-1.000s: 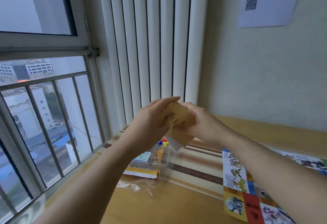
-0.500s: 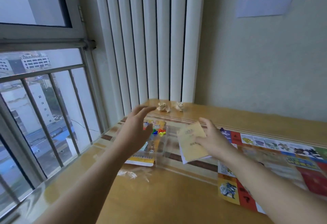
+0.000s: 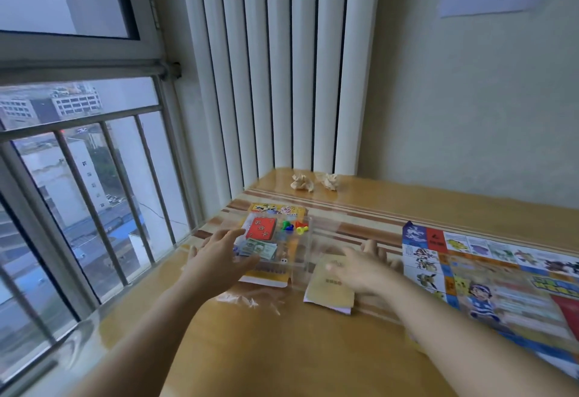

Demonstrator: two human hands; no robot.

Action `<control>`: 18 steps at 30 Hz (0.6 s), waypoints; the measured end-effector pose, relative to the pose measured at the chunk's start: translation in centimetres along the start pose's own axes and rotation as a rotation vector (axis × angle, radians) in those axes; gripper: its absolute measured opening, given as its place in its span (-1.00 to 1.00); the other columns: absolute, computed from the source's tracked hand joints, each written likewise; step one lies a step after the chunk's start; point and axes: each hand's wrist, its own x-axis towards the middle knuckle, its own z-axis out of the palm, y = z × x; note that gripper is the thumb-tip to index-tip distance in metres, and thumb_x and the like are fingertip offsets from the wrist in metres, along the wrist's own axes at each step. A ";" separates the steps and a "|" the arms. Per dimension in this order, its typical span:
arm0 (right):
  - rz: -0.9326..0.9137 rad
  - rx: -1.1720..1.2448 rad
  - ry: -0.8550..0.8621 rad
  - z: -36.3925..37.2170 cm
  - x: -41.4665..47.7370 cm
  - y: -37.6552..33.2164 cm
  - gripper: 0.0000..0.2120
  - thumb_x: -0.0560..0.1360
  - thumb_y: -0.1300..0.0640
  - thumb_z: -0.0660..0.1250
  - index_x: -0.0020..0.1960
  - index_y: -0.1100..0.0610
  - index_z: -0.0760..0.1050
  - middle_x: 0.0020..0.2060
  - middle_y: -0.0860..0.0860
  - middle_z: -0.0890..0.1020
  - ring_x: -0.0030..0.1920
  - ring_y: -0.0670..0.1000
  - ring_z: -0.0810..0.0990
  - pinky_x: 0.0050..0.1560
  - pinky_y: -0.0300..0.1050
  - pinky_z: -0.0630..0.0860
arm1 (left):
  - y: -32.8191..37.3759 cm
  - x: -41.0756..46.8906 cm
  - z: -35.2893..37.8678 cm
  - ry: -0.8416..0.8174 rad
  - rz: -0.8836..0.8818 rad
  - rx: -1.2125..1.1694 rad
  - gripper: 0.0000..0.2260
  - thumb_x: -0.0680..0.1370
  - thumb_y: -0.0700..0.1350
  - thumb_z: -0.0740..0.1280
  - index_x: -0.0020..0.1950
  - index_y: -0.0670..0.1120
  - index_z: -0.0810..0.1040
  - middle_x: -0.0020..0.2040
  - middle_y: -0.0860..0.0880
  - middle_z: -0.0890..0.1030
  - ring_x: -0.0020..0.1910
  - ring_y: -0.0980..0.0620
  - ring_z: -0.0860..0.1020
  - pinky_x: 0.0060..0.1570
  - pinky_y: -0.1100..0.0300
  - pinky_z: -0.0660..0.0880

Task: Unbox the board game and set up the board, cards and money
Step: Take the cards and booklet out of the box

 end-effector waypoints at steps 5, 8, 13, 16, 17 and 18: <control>-0.327 0.175 0.185 -1.5 -0.2 -2.6 -0.58 0.58 -0.08 0.20 0.41 -0.03 0.36 0.40 0.04 0.35 0.31 0.07 0.38 0.27 0.02 0.36 | -0.1 0.0 0.0 -0.044 -0.003 0.085 -0.41 0.49 0.36 0.14 0.47 0.14 0.25 0.46 0.06 0.31 0.42 0.00 0.31 0.43 -0.26 0.00; -0.527 0.226 0.124 -1.6 0.0 -5.7 -0.64 0.59 0.06 0.22 0.37 0.07 0.42 0.26 0.02 0.50 -0.04 -0.10 0.50 -0.07 -0.24 0.42 | -0.1 0.0 0.0 -0.042 -0.025 0.069 -0.39 0.48 0.36 0.16 0.47 0.12 0.26 0.43 0.08 0.35 0.39 0.01 0.34 0.42 -0.29 -0.03; -0.528 0.003 0.095 -1.0 2.1 -9.4 -0.75 0.56 0.07 0.26 0.20 0.07 0.58 0.16 0.04 0.59 0.09 0.06 0.54 0.13 0.02 0.53 | 0.4 0.0 -0.5 -0.032 -0.075 0.050 -0.47 0.46 0.37 0.19 0.30 0.08 0.41 0.27 0.10 0.47 0.25 0.05 0.45 0.41 -0.28 0.03; -0.509 -0.093 0.098 -0.8 3.2 -10.1 -0.82 0.52 0.05 0.33 0.09 0.01 0.63 0.10 0.02 0.61 0.06 0.08 0.56 0.10 0.04 0.55 | 0.7 0.3 -1.1 -0.032 -0.099 0.133 -0.58 0.54 0.28 0.14 0.20 0.04 0.51 0.24 0.03 0.47 0.28 0.02 0.40 0.42 -0.30 -0.02; -0.496 -0.114 0.106 -0.6 3.6 -10.3 -0.82 0.50 0.03 0.36 0.07 0.01 0.63 0.08 0.02 0.60 0.05 0.09 0.56 0.09 0.03 0.55 | 0.8 0.4 -1.3 -0.051 -0.096 0.188 -0.59 0.56 0.25 0.11 0.16 0.03 0.55 0.26 0.00 0.45 0.32 -0.02 0.36 0.42 -0.32 -0.05; -0.479 -0.134 0.111 -0.4 3.9 -10.5 -0.80 0.48 0.01 0.38 0.07 0.01 0.62 0.07 0.02 0.60 0.04 0.09 0.57 0.08 0.03 0.55 | 0.9 0.5 -1.4 -0.081 -0.102 0.237 -0.58 0.57 0.24 0.08 0.13 0.01 0.57 0.29 -0.04 0.42 0.38 -0.07 0.30 0.41 -0.34 -0.09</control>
